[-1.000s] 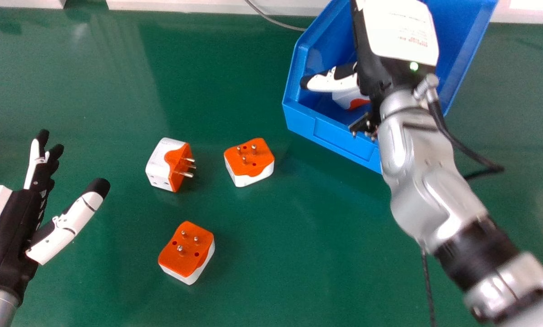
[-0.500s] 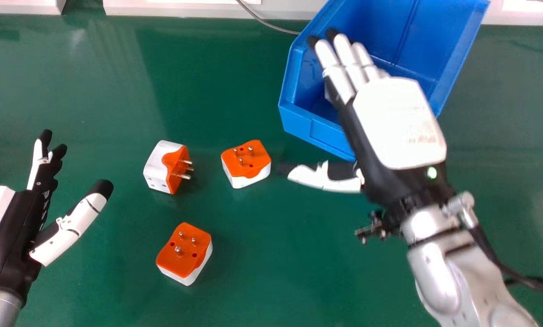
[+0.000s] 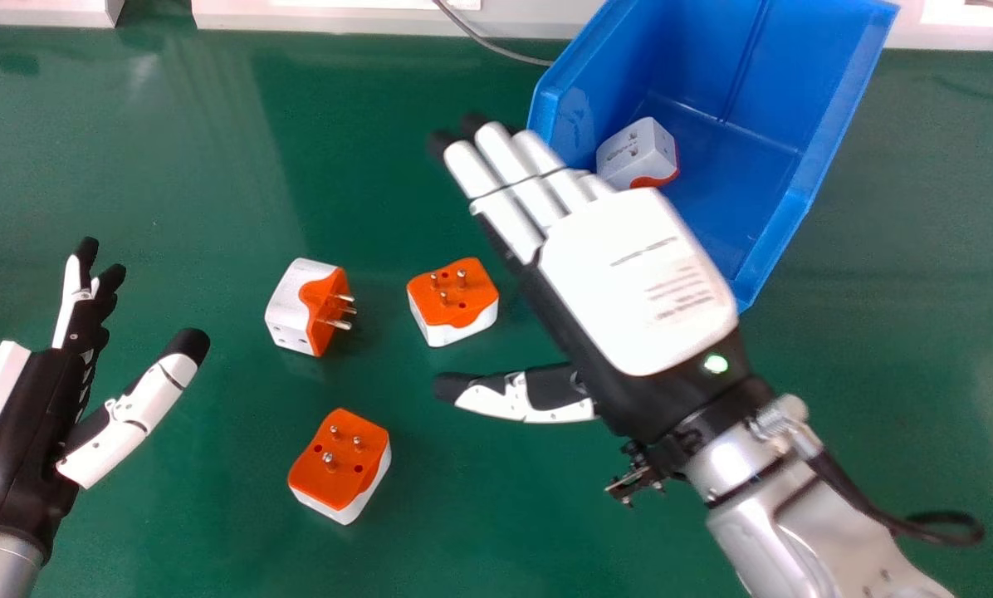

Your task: Pick all objects and put in blue box

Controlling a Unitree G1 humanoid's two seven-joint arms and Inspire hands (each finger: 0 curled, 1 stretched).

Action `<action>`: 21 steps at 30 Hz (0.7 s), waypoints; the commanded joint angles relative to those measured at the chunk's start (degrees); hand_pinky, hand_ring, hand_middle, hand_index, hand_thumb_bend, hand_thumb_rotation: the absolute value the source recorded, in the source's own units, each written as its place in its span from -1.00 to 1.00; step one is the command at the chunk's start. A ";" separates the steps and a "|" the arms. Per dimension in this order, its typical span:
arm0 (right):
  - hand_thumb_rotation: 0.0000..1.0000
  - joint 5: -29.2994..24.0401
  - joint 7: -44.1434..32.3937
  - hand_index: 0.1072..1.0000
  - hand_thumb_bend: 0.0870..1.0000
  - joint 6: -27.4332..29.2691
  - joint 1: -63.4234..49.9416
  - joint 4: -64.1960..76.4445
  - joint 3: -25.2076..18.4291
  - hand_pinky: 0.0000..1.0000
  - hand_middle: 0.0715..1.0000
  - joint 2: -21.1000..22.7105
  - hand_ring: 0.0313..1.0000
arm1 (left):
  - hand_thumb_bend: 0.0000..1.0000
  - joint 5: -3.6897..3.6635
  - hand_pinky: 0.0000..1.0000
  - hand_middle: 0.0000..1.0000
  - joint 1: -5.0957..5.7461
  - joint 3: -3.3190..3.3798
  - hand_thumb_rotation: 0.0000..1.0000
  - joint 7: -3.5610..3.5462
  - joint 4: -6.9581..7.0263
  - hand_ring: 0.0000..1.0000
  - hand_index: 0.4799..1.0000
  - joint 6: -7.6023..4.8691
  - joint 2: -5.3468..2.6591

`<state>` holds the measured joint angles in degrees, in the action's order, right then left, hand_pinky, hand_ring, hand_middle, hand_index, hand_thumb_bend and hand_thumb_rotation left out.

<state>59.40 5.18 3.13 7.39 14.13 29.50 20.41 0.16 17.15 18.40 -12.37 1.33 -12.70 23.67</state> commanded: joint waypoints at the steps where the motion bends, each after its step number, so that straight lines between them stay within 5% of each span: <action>1: -0.12 0.65 -3.60 0.94 -0.35 -0.02 3.66 -1.26 0.39 0.67 1.00 -1.04 0.95 | 0.11 0.41 1.00 1.00 -0.03 0.20 0.27 0.38 1.30 1.00 1.00 -0.13 0.27; 6: -0.57 1.61 -7.91 0.85 -0.12 0.66 11.51 -10.60 2.32 0.67 0.98 -3.01 0.93 | 0.08 -0.42 1.00 1.00 -0.15 0.25 0.23 0.05 1.71 1.00 1.00 0.76 0.04; 11: -0.68 5.12 -8.40 0.80 0.08 1.55 20.96 -23.69 5.93 0.67 0.94 -4.29 0.92 | 0.03 -0.60 1.00 1.00 -0.16 0.26 0.19 -0.06 1.54 1.00 1.00 0.25 -0.17; 21: -0.99 6.89 -7.01 0.68 -0.05 1.38 35.18 -44.60 11.00 0.69 0.85 -9.10 0.87 | 0.09 -0.06 1.00 1.00 1.35 0.44 0.27 0.05 3.36 1.00 1.00 1.09 -0.11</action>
<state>65.79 -3.02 4.52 39.50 -29.55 40.18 12.14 0.11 17.99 18.40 -12.41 3.10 -11.68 23.34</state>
